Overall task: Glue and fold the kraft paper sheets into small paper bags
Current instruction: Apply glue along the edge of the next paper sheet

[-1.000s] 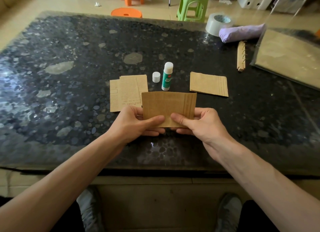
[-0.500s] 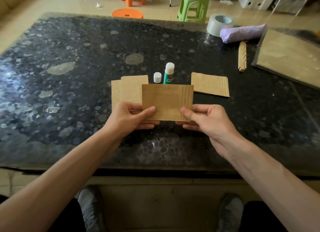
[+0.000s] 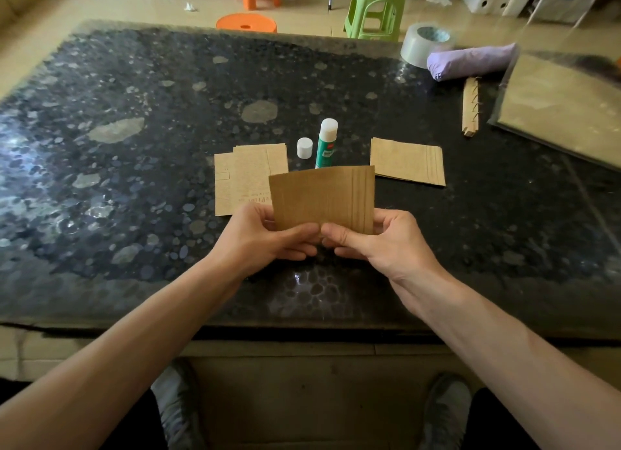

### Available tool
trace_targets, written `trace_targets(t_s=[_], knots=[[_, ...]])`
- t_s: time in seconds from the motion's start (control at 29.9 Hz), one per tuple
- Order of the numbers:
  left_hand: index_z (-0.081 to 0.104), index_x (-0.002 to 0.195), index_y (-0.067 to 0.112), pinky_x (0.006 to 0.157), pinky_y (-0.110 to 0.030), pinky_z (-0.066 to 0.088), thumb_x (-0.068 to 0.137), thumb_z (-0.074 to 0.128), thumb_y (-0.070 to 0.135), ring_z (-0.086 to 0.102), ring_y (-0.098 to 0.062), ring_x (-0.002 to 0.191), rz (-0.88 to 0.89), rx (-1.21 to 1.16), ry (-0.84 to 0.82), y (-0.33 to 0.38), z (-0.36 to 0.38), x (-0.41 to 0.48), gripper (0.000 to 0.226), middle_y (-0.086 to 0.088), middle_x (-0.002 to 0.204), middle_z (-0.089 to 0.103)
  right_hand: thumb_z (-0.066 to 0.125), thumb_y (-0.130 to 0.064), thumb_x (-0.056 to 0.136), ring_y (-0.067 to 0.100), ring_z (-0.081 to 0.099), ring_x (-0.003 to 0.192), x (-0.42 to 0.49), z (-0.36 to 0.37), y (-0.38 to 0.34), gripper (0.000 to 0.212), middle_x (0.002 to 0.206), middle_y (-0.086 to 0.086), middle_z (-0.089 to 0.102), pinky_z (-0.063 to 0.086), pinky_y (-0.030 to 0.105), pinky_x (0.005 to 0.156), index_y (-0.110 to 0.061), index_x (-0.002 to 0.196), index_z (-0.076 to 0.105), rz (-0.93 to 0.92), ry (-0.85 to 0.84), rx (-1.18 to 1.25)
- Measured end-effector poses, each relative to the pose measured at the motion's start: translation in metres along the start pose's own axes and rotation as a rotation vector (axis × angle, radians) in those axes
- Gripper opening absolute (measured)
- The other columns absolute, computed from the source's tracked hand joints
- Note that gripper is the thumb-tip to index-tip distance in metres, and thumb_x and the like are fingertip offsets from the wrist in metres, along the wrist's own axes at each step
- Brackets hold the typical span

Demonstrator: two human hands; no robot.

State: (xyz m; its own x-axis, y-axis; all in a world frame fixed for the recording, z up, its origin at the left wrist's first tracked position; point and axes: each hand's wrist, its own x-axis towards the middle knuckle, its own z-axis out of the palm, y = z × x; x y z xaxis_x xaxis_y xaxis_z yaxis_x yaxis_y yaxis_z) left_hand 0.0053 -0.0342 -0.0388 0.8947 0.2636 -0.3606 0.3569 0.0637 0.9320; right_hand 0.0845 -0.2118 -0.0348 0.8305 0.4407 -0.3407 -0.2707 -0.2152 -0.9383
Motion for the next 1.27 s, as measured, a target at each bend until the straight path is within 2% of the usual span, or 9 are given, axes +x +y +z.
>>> trace_targets(t_s=[0.1,0.23,0.33,0.53,0.63,0.97,1.1,1.27], knots=[[0.074,0.099,0.002,0.068,-0.021,0.062,0.086,0.076,0.014,0.077,-0.021,0.08,-0.006,-0.012,0.01,0.0,-0.001,0.001,0.018,-0.012,0.087,0.079,0.084,-0.016,0.083,0.017,0.079,0.085,0.001,-0.003,-0.002,0.029,0.09,0.004,0.081,0.064,0.026,0.074,-0.009,0.11,0.075,0.007,-0.001,-0.012],[0.074,0.096,0.001,0.069,-0.024,0.063,0.084,0.077,0.015,0.077,-0.023,0.081,-0.02,-0.024,0.041,0.001,-0.004,0.006,0.019,-0.014,0.089,0.078,0.08,-0.017,0.088,0.016,0.079,0.086,0.002,-0.005,-0.004,0.023,0.091,0.003,0.081,0.064,0.024,0.072,-0.014,0.11,0.074,0.041,-0.022,0.013],[0.074,0.095,0.0,0.068,-0.024,0.063,0.082,0.078,0.016,0.077,-0.022,0.079,-0.027,-0.036,0.04,0.001,-0.008,0.008,0.021,-0.016,0.089,0.078,0.078,-0.018,0.089,0.016,0.079,0.087,0.002,-0.008,-0.006,0.022,0.093,0.003,0.081,0.064,0.026,0.074,-0.016,0.11,0.074,0.037,-0.021,0.019],[0.073,0.107,0.002,0.071,-0.024,0.063,0.087,0.076,0.017,0.077,-0.022,0.087,-0.071,-0.044,0.028,0.003,-0.013,0.007,0.024,-0.013,0.093,0.079,0.077,-0.016,0.089,0.019,0.079,0.086,0.004,-0.013,-0.007,0.027,0.093,0.006,0.081,0.064,0.027,0.075,-0.009,0.115,0.073,0.078,0.023,0.082],[0.074,0.102,0.0,0.071,-0.023,0.062,0.089,0.073,0.015,0.077,-0.02,0.083,-0.053,-0.042,0.047,0.006,-0.019,0.006,0.02,-0.014,0.092,0.078,0.078,-0.015,0.089,0.019,0.079,0.088,0.004,-0.018,-0.009,0.026,0.095,0.005,0.081,0.065,0.028,0.078,-0.01,0.114,0.074,0.092,0.028,0.116],[0.075,0.101,0.0,0.071,-0.024,0.063,0.088,0.074,0.016,0.077,-0.02,0.08,-0.014,-0.038,0.054,0.002,-0.013,0.012,0.021,-0.014,0.092,0.078,0.079,-0.015,0.089,0.017,0.079,0.083,0.003,-0.03,-0.007,0.021,0.088,0.004,0.081,0.064,0.025,0.071,-0.01,0.109,0.076,0.066,0.101,0.007],[0.074,0.106,0.012,0.07,-0.026,0.063,0.092,0.071,0.019,0.077,-0.018,0.088,0.006,-0.003,0.058,0.0,-0.008,0.016,0.017,-0.007,0.097,0.079,0.074,-0.015,0.095,0.016,0.079,0.081,0.003,-0.042,-0.007,0.018,0.087,0.001,0.081,0.063,0.024,0.069,-0.015,0.113,0.074,0.029,0.176,-0.024],[0.076,0.108,0.028,0.073,-0.025,0.061,0.096,0.068,0.024,0.073,-0.005,0.092,0.2,0.282,0.157,0.001,-0.003,0.026,0.015,0.012,0.102,0.075,0.066,-0.021,0.102,0.006,0.077,0.077,0.015,-0.063,-0.009,0.015,0.082,-0.008,0.079,0.063,0.023,0.069,-0.023,0.117,0.069,0.027,0.359,-0.082]])
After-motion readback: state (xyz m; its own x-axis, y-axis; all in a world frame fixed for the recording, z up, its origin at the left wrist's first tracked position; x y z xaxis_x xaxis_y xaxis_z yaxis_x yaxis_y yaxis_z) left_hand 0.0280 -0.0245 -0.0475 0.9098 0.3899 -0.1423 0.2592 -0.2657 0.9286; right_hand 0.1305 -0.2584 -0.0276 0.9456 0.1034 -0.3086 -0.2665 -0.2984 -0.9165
